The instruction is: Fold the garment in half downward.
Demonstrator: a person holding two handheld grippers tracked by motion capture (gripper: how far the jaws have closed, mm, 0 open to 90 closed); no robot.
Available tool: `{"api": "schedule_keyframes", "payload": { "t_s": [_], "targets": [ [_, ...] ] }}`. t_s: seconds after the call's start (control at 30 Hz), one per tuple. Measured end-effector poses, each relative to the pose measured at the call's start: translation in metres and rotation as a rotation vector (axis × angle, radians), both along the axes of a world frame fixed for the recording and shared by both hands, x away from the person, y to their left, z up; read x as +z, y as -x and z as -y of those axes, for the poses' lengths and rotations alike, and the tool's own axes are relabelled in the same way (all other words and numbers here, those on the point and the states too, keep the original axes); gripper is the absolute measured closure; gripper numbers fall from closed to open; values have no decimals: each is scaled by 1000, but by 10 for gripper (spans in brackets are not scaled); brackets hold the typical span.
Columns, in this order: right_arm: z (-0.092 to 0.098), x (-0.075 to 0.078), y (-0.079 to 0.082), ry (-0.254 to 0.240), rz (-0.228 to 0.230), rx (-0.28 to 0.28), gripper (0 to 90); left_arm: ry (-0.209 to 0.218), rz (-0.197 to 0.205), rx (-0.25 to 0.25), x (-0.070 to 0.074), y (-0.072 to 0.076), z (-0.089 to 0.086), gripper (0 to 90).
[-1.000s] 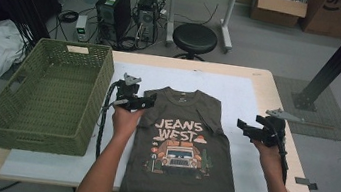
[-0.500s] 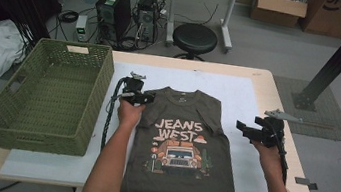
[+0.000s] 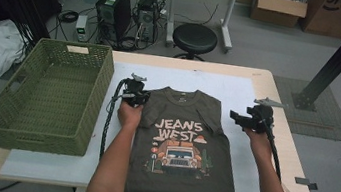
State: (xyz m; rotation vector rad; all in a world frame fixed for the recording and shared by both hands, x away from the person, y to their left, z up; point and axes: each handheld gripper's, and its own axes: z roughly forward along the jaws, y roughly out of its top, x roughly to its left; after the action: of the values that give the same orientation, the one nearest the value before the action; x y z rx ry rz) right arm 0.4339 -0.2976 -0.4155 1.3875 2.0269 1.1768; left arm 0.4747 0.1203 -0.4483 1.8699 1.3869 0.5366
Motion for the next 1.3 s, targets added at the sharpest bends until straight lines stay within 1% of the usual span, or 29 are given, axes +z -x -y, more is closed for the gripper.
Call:
{"api": "schedule_keyframes", "payload": {
  "t_s": [0.07, 0.1, 0.13, 0.17, 0.2, 0.23, 0.3, 0.33, 0.4, 0.43, 0.5, 0.53, 0.57, 0.6, 0.63, 0.67, 0.7, 0.73, 0.8, 0.83, 0.87, 0.9, 0.97, 1.03, 1.1, 1.17, 1.23, 1.27, 1.3],
  "targets": [
    [-5, -1, -13, -2, -16, -2, 279, -11, 3, -4, 0, 0, 1, 834],
    [-8, -2, -19, 2, -25, 1, 313, -34, 10, -4, 0, 1, 3, 837],
    [-14, -5, -27, 30, -34, 10, 358, -57, 18, -5, 0, 2, 6, 840],
    [-18, -7, -32, 55, -41, 23, 396, -88, 30, -5, 0, 3, 9, 842],
    [-23, -10, -38, 94, -54, 39, 404, -117, 38, -7, 1, 4, 12, 843],
    [-29, -16, -45, 109, -74, 51, 419, -125, 40, -7, 0, 5, 12, 843],
    [-34, -24, -55, 91, -113, 43, 415, -117, 38, -6, 0, 4, 12, 843],
    [-37, -28, -60, 74, -125, 39, 419, -109, 37, -4, 0, 4, 11, 843],
    [-40, -31, -65, 36, -127, 37, 424, -103, 34, -5, 0, 4, 10, 843],
    [-42, -31, -67, 37, -127, 30, 436, -96, 33, -5, 0, 4, 10, 843],
    [-49, -32, -69, 69, -110, 47, 507, -82, 28, -3, 0, 3, 8, 843],
    [-52, -32, -68, 84, -97, 62, 619, -80, 28, -3, 0, 3, 8, 843],
    [-54, -32, -68, 71, -97, 84, 675, -75, 27, -4, 0, 3, 8, 843],
    [-57, -33, -66, 80, -88, 87, 761, -72, 27, -4, 0, 3, 8, 844],
    [-59, -33, -65, 66, -91, 96, 815, -71, 25, -4, 0, 3, 7, 844],
    [-60, -33, -64, 53, -95, 89, 843, -71, 25, -4, 0, 3, 7, 844],
    [-61, -33, -64, 50, -97, 86, 852, -72, 24, -3, 0, 3, 7, 844],
    [-60, -33, -64, 31, -111, 78, 860, -69, 22, -1, 1, 3, 7, 845],
    [-55, -32, -64, 9, -136, 65, 867, -48, 7, 17, 2, 3, 4, 846],
    [-52, -30, -62, 13, -134, 63, 868, -44, 3, 19, 3, 4, 2, 848],
    [-51, -28, -60, 12, -126, 69, 868, -30, 3, 13, 5, 6, -1, 849],
    [-49, -26, -58, 0, -111, 74, 868, -19, 15, 5, 7, 8, -3, 849],
    [-44, -18, -52, -43, -74, 89, 867, 1, 47, -10, 16, 13, -5, 850],
    [-42, -10, -46, -51, -43, 108, 867, 21, 80, -29, 26, 20, -7, 850],
    [-39, -1, -36, -63, -6, 126, 866, 49, 112, -45, 36, 28, -8, 850],
    [-35, 10, -23, -80, 30, 144, 865, 86, 143, -68, 47, 38, -10, 850],
    [-31, 20, -8, -98, 57, 155, 865, 100, 166, -106, 55, 51, -11, 849],
    [-29, 24, 1, -108, 69, 167, 864, 107, 167, -131, 58, 59, -11, 849],
    [-28, 27, 11, -108, 84, 178, 865, 110, 171, -148, 61, 67, -12, 849]
  ]
}}
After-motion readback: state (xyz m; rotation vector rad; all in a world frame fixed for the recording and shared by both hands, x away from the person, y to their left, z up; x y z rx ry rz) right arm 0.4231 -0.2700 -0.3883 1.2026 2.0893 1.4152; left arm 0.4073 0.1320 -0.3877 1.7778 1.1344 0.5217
